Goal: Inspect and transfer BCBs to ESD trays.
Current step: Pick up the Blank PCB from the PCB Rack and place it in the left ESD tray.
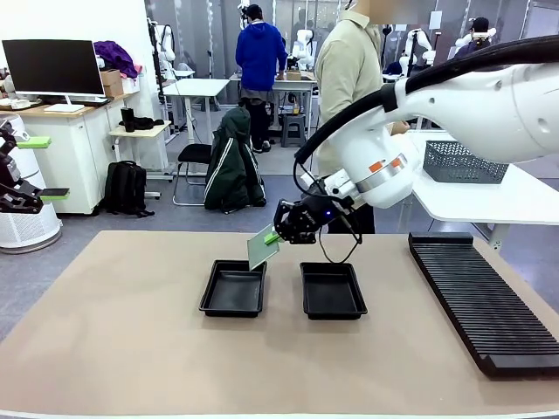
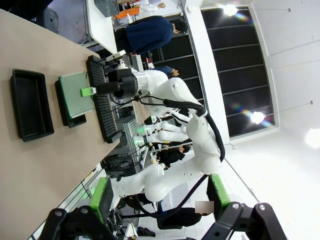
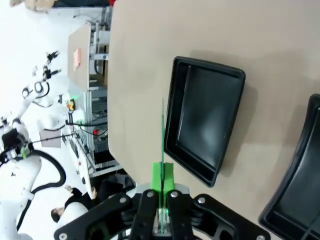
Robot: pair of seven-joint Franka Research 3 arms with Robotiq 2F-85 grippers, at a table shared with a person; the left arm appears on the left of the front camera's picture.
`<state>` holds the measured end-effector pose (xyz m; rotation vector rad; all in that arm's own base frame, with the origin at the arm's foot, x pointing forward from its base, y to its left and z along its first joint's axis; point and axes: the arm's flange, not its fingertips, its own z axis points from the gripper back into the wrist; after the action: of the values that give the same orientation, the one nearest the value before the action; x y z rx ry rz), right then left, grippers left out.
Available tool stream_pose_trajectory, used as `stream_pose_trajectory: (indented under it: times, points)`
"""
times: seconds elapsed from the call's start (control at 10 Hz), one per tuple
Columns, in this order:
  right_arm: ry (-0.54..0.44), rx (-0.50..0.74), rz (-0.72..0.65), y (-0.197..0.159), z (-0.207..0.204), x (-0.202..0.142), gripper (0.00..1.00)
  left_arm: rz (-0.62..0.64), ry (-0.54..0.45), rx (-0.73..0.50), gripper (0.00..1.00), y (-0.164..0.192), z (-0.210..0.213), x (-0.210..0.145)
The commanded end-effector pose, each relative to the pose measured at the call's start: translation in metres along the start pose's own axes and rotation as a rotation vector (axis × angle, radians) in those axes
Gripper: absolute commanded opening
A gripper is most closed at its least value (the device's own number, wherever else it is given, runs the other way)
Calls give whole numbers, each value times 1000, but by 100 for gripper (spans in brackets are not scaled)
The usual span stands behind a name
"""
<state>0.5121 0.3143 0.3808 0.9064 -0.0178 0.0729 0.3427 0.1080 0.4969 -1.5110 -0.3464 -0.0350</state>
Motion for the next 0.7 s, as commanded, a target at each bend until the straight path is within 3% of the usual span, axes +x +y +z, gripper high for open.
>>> stream_pose_trajectory:
  times: [0.0, 0.6]
  points:
    - [-30, -62, -69, 6, -20, 6, 2, -4, -6, 5, 100, -1, 1, 0]
    - [-78, -116, -49, 2, -68, -6, 2, -4, -6, 5, 100, -1, 1, 0]
